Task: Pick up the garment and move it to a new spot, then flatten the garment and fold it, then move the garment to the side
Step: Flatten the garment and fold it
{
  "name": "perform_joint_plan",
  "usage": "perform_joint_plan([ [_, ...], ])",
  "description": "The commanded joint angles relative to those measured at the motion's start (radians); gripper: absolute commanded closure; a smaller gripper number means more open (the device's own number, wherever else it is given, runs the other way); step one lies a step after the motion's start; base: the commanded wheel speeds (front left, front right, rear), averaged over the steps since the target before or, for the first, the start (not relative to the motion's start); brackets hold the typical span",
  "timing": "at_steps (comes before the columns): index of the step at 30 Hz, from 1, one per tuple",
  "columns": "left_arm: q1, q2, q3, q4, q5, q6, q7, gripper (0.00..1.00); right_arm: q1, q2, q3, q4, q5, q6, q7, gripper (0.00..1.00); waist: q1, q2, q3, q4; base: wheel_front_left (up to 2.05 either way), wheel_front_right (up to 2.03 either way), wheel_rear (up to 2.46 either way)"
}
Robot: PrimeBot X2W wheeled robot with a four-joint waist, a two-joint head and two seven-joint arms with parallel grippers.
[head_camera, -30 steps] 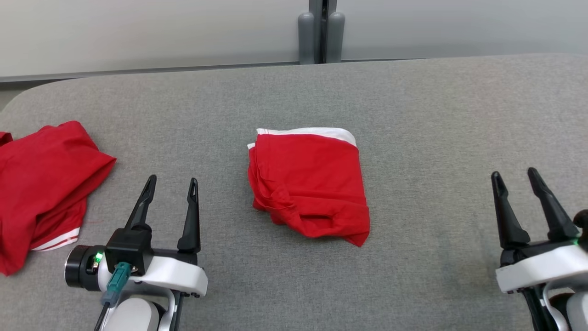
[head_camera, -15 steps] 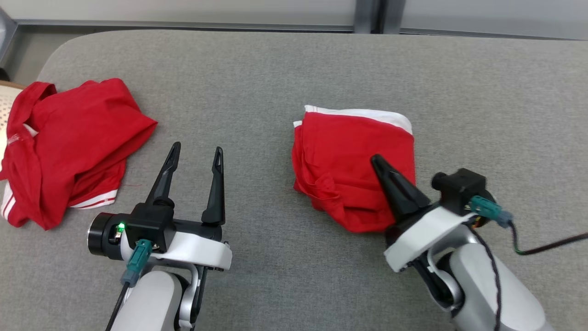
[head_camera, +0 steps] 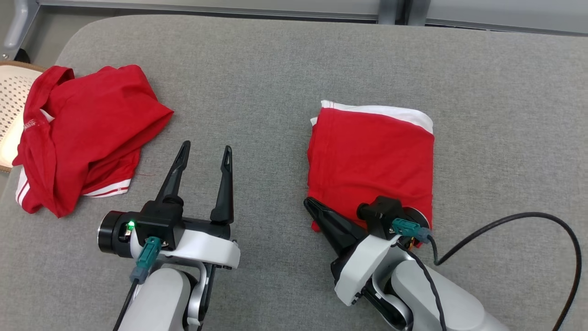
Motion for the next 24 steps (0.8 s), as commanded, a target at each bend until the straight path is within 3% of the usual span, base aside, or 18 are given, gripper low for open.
perform_joint_plan([
  [1, -0.011, 0.001, 0.005, 0.001, 0.005, 0.000, -0.005, 0.00, -0.019, -0.011, 0.002, -0.004, 0.016, 0.000, -0.026, 1.00, 0.0000, 0.0000, -0.006, -0.012, 0.00, 0.00, 0.00],
  [11, 0.011, 0.015, 0.022, -0.003, 0.004, -0.005, -0.004, 0.00, 0.035, -0.085, -0.165, -0.132, 0.034, 0.000, -0.093, 1.00, 0.0000, 0.0000, -0.048, -0.075, 0.00, 0.00, 0.00],
  [12, 0.014, 0.017, 0.025, -0.004, 0.003, -0.006, -0.004, 0.00, 0.050, -0.094, -0.201, -0.150, 0.028, 0.000, -0.095, 0.91, 0.0000, 0.0000, -0.053, -0.081, 0.00, 0.00, 0.00],
  [14, 0.025, 0.024, 0.033, -0.005, 0.000, -0.004, -0.004, 0.00, 0.083, -0.113, -0.273, -0.182, 0.012, 0.000, -0.095, 0.23, 0.0000, 0.0000, -0.063, -0.095, 0.00, 0.00, 0.00],
  [15, 0.029, 0.027, 0.037, -0.006, -0.002, -0.003, -0.004, 0.00, 0.099, -0.118, -0.311, -0.198, 0.000, 0.000, -0.096, 0.00, 0.0000, 0.0000, -0.068, -0.102, 0.00, 0.00, 0.00],
  [24, 0.099, 0.063, 0.077, -0.017, -0.021, 0.005, -0.004, 0.00, 0.292, -0.121, -0.647, -0.324, -0.122, 0.000, -0.093, 0.00, 0.0000, 0.0000, -0.122, -0.167, 0.00, 0.00, 0.00],
])
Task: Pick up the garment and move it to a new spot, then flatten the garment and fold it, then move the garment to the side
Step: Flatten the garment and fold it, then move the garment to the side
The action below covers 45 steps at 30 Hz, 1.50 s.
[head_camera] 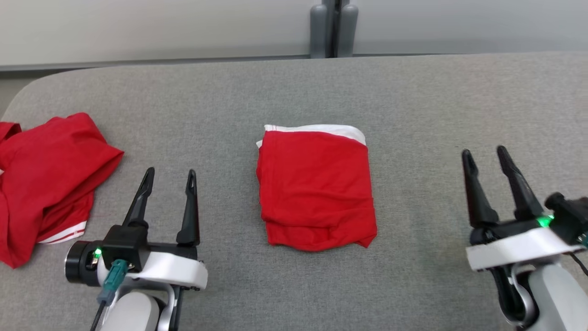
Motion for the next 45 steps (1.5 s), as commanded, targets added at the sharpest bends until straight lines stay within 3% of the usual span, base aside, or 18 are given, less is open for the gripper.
perform_joint_plan([
  [1, 0.012, 0.010, 0.009, -0.002, -0.008, 0.001, -0.001, 0.00, 0.017, 0.000, -0.012, -0.011, -0.009, 0.000, 0.005, 0.00, 0.0000, 0.0000, -0.017, -0.015, 0.00, 0.00, 0.00],
  [7, 0.071, 0.039, 0.029, -0.003, -0.040, -0.016, 0.004, 0.00, 0.128, 0.005, -0.102, -0.082, -0.068, 0.000, 0.064, 0.00, 0.0000, 0.0000, -0.066, -0.035, 0.00, 0.00, 0.00],
  [22, 0.204, 0.082, 0.027, -0.019, -0.075, -0.017, 0.040, 0.00, 0.341, 0.019, -0.157, -0.247, -0.151, 0.000, 0.212, 0.00, 0.0000, 0.0000, -0.196, -0.029, 0.00, 0.00, 0.00],
  [45, 0.222, 0.100, 0.013, -0.038, -0.071, 0.014, 0.069, 0.00, 0.385, 0.042, -0.208, -0.292, -0.180, 0.000, 0.272, 0.00, 0.0000, 0.0000, -0.224, -0.019, 0.00, 0.00, 0.00],
])
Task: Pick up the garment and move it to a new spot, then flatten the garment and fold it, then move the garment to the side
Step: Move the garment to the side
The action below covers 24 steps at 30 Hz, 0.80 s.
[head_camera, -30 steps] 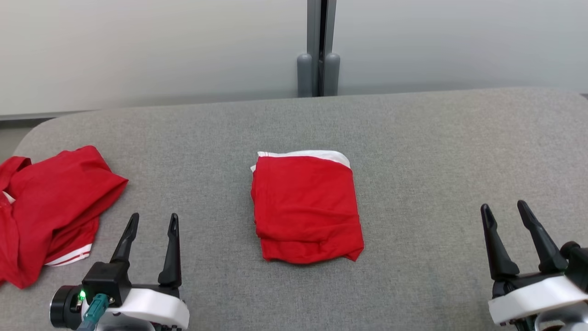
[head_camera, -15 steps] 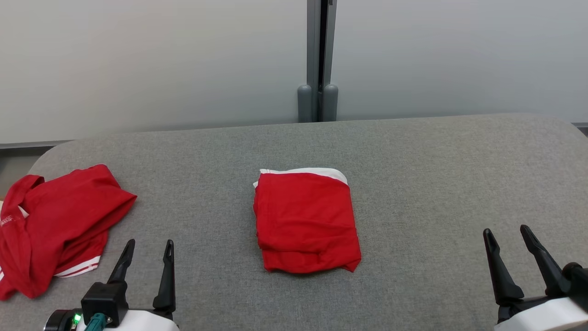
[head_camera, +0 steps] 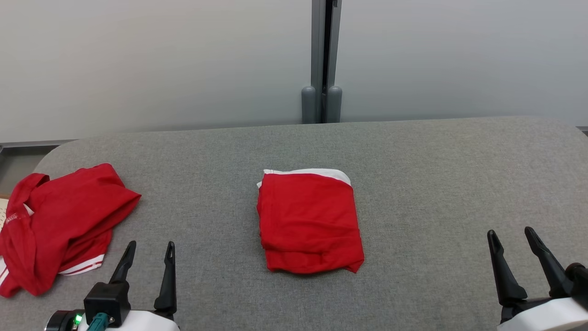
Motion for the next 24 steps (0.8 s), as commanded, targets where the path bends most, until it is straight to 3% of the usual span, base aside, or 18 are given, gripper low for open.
perform_joint_plan([
  [1, -0.007, 0.002, -0.001, 0.001, -0.002, 0.005, 0.000, 0.00, 0.002, -0.003, -0.004, 0.001, -0.009, 0.000, 0.005, 0.00, 0.0000, 0.0000, 0.000, 0.000, 0.00, 0.00, 0.00],
  [15, -0.072, -0.012, -0.020, -0.001, 0.001, -0.003, -0.018, 0.00, -0.041, -0.014, -0.001, 0.044, 0.006, 0.000, 0.028, 0.00, 0.0000, 0.0000, 0.040, 0.046, 0.00, 0.00, 0.00],
  [21, -0.149, -0.036, -0.033, -0.016, 0.019, -0.002, -0.040, 0.00, -0.191, -0.024, 0.099, 0.183, 0.045, 0.000, 0.025, 0.00, 0.0000, 0.0000, 0.140, 0.097, 0.00, 0.00, 0.00],
  [24, -0.205, -0.066, -0.044, -0.001, 0.027, -0.008, -0.055, 0.00, -0.300, -0.025, 0.171, 0.314, 0.068, 0.000, 0.012, 0.00, 0.0000, 0.0000, 0.202, 0.149, 0.00, 0.00, 0.00],
])
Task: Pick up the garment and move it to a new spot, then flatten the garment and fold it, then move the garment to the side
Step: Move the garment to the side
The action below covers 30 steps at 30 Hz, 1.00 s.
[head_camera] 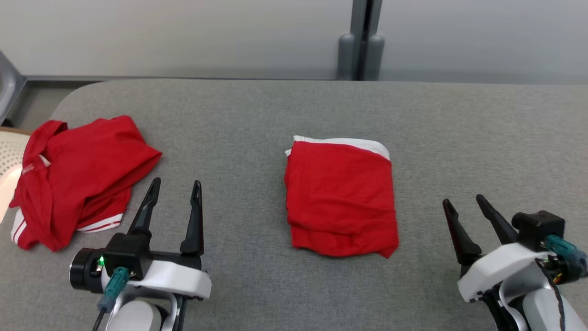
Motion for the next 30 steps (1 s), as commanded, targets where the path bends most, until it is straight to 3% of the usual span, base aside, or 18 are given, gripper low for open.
perform_joint_plan([
  [1, -0.031, -0.009, 0.000, 0.007, 0.005, -0.003, -0.008, 0.00, -0.041, 0.002, 0.024, 0.045, 0.014, 0.000, -0.012, 0.00, 0.0000, 0.0000, 0.063, 0.061, 0.00, 0.00, 0.00],
  [6, -0.075, -0.047, -0.009, 0.020, 0.012, -0.014, -0.018, 0.00, -0.127, 0.016, 0.079, 0.182, 0.043, 0.000, -0.023, 0.00, 0.0000, 0.0000, 0.103, 0.104, 0.00, 0.00, 0.00],
  [13, -0.113, -0.083, 0.002, 0.018, 0.034, -0.029, -0.021, 0.00, -0.199, 0.034, 0.141, 0.378, 0.116, 0.000, 0.042, 0.02, 0.0000, 0.0000, 0.136, 0.142, 0.00, 0.00, 0.00],
  [14, -0.115, -0.086, 0.007, 0.016, 0.040, -0.030, -0.021, 0.00, -0.203, 0.036, 0.158, 0.395, 0.127, 0.000, 0.054, 0.51, 0.0000, 0.0000, 0.138, 0.142, 0.00, 0.00, 0.00],
  [15, -0.115, -0.090, 0.011, 0.012, 0.045, -0.032, -0.021, 0.00, -0.207, 0.034, 0.168, 0.404, 0.136, 0.000, 0.056, 0.69, 0.0000, 0.0000, 0.139, 0.141, 0.00, 0.00, 0.00],
  [16, -0.113, -0.093, 0.015, 0.009, 0.049, -0.034, -0.022, 0.00, -0.209, 0.037, 0.181, 0.407, 0.155, 0.000, 0.059, 1.00, 0.0000, 0.0000, 0.141, 0.138, 0.00, 0.00, 0.00],
  [23, -0.102, -0.092, 0.042, -0.023, 0.088, -0.043, -0.020, 0.00, -0.243, -0.026, 0.274, 0.378, 0.193, -0.001, 0.004, 1.00, 0.0000, 0.0000, 0.141, 0.066, 0.00, 0.00, 0.00],
  [30, -0.107, -0.065, 0.049, -0.068, 0.123, -0.051, -0.020, 0.00, -0.282, -0.077, 0.363, 0.329, 0.233, -0.001, -0.053, 1.00, 0.0000, 0.0000, 0.160, -0.107, 0.00, 0.00, 0.00],
])
